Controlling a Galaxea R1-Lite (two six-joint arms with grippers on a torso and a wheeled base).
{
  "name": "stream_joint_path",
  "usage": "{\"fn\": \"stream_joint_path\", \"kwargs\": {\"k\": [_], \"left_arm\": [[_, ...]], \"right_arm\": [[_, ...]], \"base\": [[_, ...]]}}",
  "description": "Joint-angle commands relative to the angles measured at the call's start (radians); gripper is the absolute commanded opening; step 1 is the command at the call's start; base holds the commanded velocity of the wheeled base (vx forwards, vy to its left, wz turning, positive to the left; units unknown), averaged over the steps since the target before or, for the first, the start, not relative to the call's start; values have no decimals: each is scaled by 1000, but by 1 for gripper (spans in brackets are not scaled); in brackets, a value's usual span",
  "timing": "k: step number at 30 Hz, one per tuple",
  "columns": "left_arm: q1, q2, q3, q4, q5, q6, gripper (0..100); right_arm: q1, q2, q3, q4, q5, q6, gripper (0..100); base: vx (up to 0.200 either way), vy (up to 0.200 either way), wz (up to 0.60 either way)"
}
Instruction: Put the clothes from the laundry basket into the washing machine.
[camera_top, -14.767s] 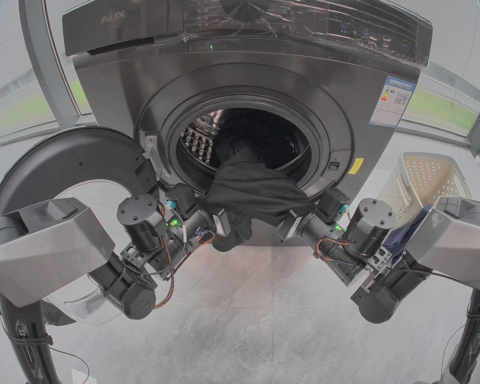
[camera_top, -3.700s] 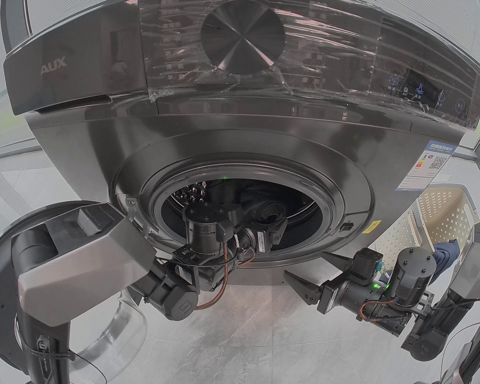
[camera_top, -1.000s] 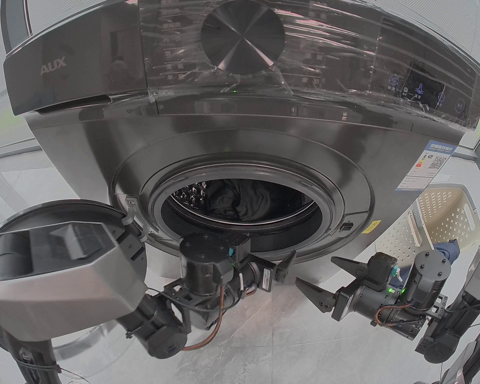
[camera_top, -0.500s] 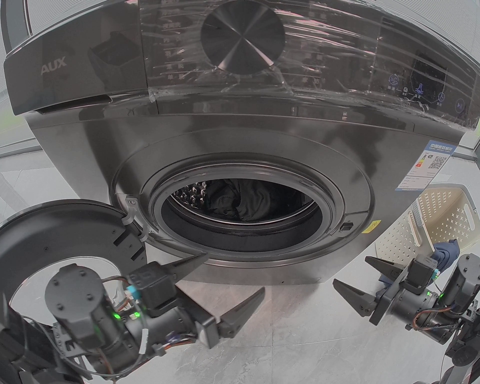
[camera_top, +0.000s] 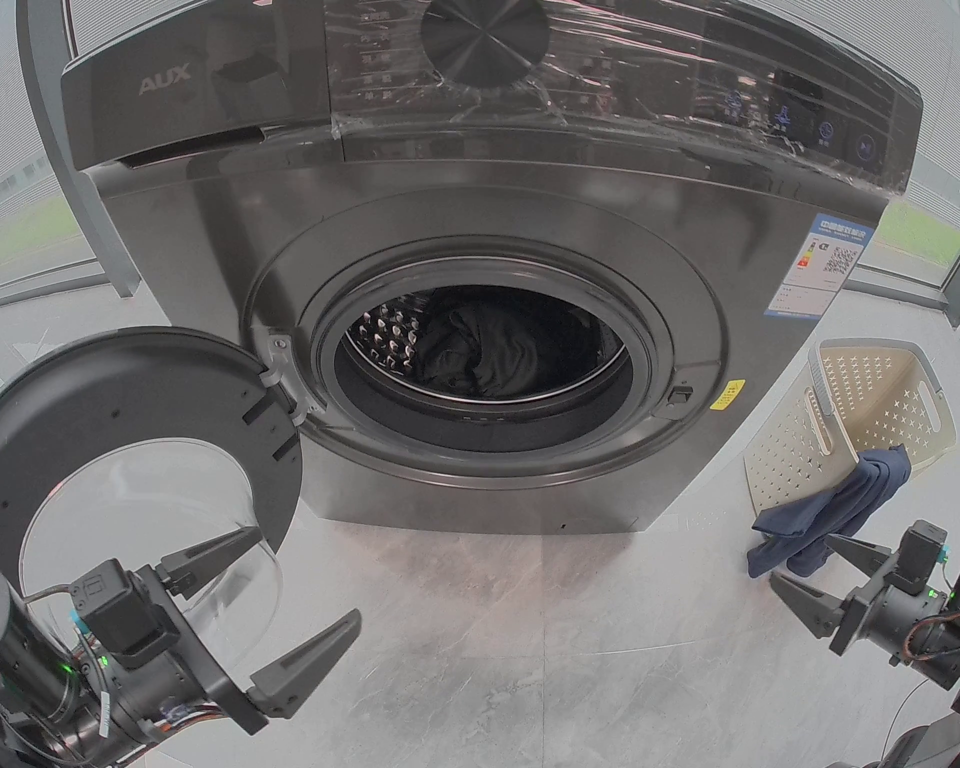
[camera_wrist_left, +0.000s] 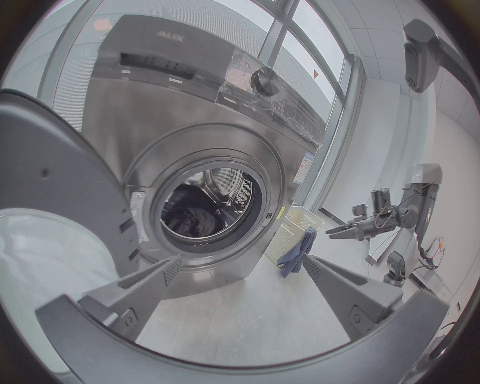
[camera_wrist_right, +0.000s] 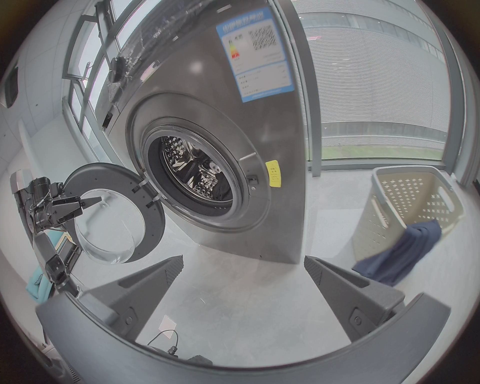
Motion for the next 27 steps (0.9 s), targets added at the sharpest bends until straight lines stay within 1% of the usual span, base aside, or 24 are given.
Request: {"fn": "stream_joint_path", "kwargs": {"k": [1, 3, 4, 5, 6, 7, 8, 9, 12, 13, 14, 15, 16, 17, 18, 19, 20, 21, 23, 24, 25, 26, 27], "left_arm": [[134, -329, 52, 220, 9, 15, 100], [169, -392, 52, 303, 9, 14, 100], [175, -403, 52, 316, 9, 14, 100], [211, -470, 52, 387, 0, 15, 100], [215, -481, 52, 398, 0, 15, 100], [240, -535, 51, 447, -2, 15, 100], [240, -535, 51, 447, -2, 15, 100], [272, -585, 52, 491, -2, 14, 100], [326, -673, 52, 582, 0, 14, 100], [326, -673, 52, 582, 0, 14, 100], [366, -739, 52, 643, -2, 15, 100], [366, -739, 52, 643, -2, 15, 100], [395, -815, 52, 706, -5, 15, 100], [406, -843, 52, 737, -3, 14, 100], [421, -877, 52, 773, -2, 11, 100], [425, -886, 52, 783, -2, 7, 100], [461, -952, 52, 841, -2, 0, 100], [473, -972, 52, 858, -2, 0, 100], [517, -1042, 52, 922, -8, -17, 100], [540, -1067, 52, 947, -14, -25, 100], [567, -1085, 52, 968, -25, -31, 100], [593, -1097, 52, 987, -32, -32, 100], [628, -1121, 52, 1020, -52, -32, 100]], "right_arm": [[-88, -436, 17, 280, -13, -19, 100], [-109, -518, 16, 354, -23, -42, 100], [-112, -530, 16, 363, -25, -45, 100], [-135, -607, 14, 421, -28, -55, 100], [-138, -619, 14, 431, -28, -55, 100], [-158, -682, 10, 481, -31, -55, 100], [-158, -682, 10, 481, -31, -55, 100], [-181, -749, -1, 541, -31, -55, 100], [-218, -849, -21, 641, -36, -55, 100], [-218, -849, -21, 641, -36, -55, 100], [-255, -903, -36, 701, -36, -55, 100], [-255, -903, -36, 701, -36, -55, 100], [-300, -957, -46, 756, -33, -56, 100], [-318, -981, -44, 777, -31, -56, 100], [-336, -1009, -40, 803, -31, -56, 100], [-339, -1018, -36, 810, -31, -56, 100], [-361, -1079, -24, 862, -31, -56, 100], [-372, -1090, -13, 874, -26, -58, 100], [-438, -1159, 6, 923, -17, -67, 100], [-450, -1171, 11, 929, -31, -84, 100], [-447, -1171, 14, 931, -33, -90, 100], [-445, -1171, 14, 931, -34, -90, 100], [-444, -1171, 14, 928, -34, -87, 100]], "base": [[-200, 0, 0], [-200, 0, 0], [-200, 0, 0], [-200, 0, 0], [-200, 0, 0], [-200, 0, 0], [-200, 0, 0], [-200, 0, 0], [-200, 0, 0], [0, 0, 0], [0, 0, 0], [0, 0, 0], [0, 0, 0], [0, 0, 0], [0, 0, 0], [0, 0, 0], [0, 0, 0], [0, 0, 0], [0, -200, 0], [0, -200, 0], [0, -200, 0], [0, -200, 0], [0, 0, 0]]}}
